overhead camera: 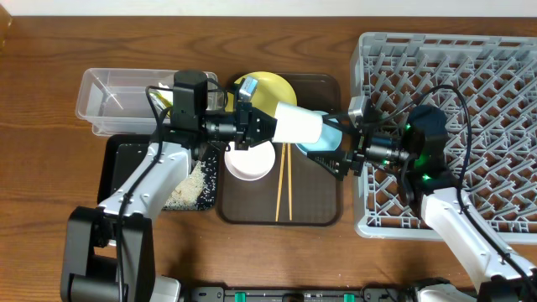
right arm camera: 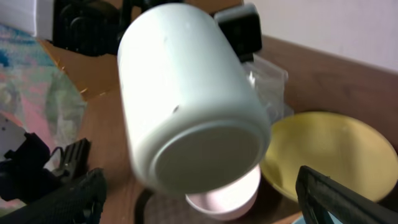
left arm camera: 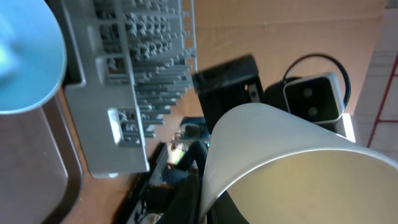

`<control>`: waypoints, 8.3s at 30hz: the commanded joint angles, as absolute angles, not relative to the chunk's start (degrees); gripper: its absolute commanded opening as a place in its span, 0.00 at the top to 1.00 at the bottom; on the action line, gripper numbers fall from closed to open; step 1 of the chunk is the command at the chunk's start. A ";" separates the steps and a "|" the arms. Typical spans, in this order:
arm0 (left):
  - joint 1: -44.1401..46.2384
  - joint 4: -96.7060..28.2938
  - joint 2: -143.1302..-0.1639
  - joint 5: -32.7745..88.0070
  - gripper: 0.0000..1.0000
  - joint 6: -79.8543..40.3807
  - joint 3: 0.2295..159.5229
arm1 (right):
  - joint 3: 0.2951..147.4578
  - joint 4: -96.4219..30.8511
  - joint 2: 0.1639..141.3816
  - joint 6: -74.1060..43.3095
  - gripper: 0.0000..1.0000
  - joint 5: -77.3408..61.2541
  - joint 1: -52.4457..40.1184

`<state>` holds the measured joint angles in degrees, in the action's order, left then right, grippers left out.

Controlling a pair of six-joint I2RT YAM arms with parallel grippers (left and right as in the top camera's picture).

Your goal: Sort waste into correct bins and load items into the dishwasher rack

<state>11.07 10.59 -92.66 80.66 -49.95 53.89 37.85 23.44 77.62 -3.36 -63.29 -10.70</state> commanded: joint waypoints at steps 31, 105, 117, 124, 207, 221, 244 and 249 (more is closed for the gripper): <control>14.87 10.87 -92.71 83.33 0.94 -51.13 54.46 | 38.79 32.80 78.63 -6.87 0.49 -65.45 -11.70; 1.52 -31.55 -72.23 26.28 0.65 -13.32 54.46 | 75.96 -76.84 91.59 -10.66 0.99 6.90 8.99; 1.52 -32.14 -72.23 26.26 0.48 -13.32 54.46 | 75.96 -73.58 94.89 -10.63 0.31 3.75 8.97; 1.52 -36.64 -72.23 19.88 0.44 -13.34 54.46 | 76.09 -70.30 90.67 -7.90 0.33 -0.32 8.93; -0.21 -48.60 -72.18 -4.54 0.30 -28.38 54.46 | 76.18 -4.91 91.15 30.15 0.99 28.14 -11.55; -0.21 -48.58 -72.20 -4.54 0.30 -28.40 54.46 | 76.18 6.02 105.10 33.87 0.99 44.58 -8.75; -0.21 -48.58 -72.23 -4.54 0.30 -28.38 54.46 | 76.18 -7.68 109.93 18.96 0.99 46.28 -13.89; -0.21 -48.56 -72.23 -4.54 0.30 -28.38 54.46 | 76.18 -16.40 108.55 7.66 0.99 45.06 -15.42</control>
